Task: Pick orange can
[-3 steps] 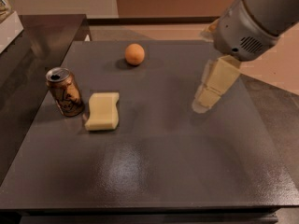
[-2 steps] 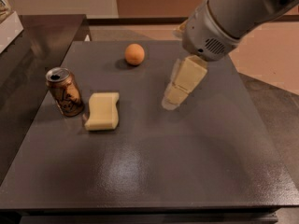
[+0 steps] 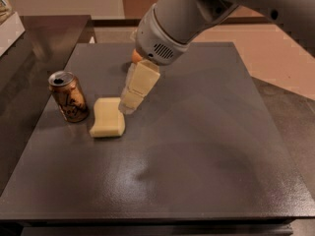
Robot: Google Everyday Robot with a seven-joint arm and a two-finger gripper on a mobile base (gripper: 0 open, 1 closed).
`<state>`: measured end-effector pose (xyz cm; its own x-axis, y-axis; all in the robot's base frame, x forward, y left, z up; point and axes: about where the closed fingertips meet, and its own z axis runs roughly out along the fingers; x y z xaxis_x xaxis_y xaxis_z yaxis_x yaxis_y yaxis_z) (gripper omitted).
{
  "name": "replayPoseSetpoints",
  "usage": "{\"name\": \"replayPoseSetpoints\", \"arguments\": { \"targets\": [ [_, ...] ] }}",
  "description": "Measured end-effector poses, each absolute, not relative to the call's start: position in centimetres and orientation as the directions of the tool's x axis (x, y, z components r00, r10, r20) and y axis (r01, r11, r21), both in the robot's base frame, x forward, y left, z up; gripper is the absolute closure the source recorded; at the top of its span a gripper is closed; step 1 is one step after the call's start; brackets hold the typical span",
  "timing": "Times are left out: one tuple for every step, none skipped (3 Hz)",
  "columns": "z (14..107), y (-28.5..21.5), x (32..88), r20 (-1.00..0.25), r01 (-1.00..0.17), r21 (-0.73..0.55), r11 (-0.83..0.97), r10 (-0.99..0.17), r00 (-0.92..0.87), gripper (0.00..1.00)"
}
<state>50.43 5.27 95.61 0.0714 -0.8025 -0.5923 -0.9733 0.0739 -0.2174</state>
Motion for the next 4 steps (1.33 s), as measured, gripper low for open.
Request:
{"name": "replayPoseSetpoints", "arguments": {
  "targets": [
    [94.6, 9.8, 50.6, -0.608, -0.980, -0.197, 0.022, -0.787, 0.104, 0.00],
    [93.6, 13.0, 50.9, -0.617, -0.983, -0.184, -0.003, -0.778, 0.118, 0.00],
    [92.7, 15.0, 51.6, -0.619, -0.985, -0.170, -0.009, -0.777, 0.114, 0.00],
    [91.8, 16.6, 52.1, -0.618, -0.988, -0.152, -0.014, -0.779, 0.106, 0.00]
  ]
}}
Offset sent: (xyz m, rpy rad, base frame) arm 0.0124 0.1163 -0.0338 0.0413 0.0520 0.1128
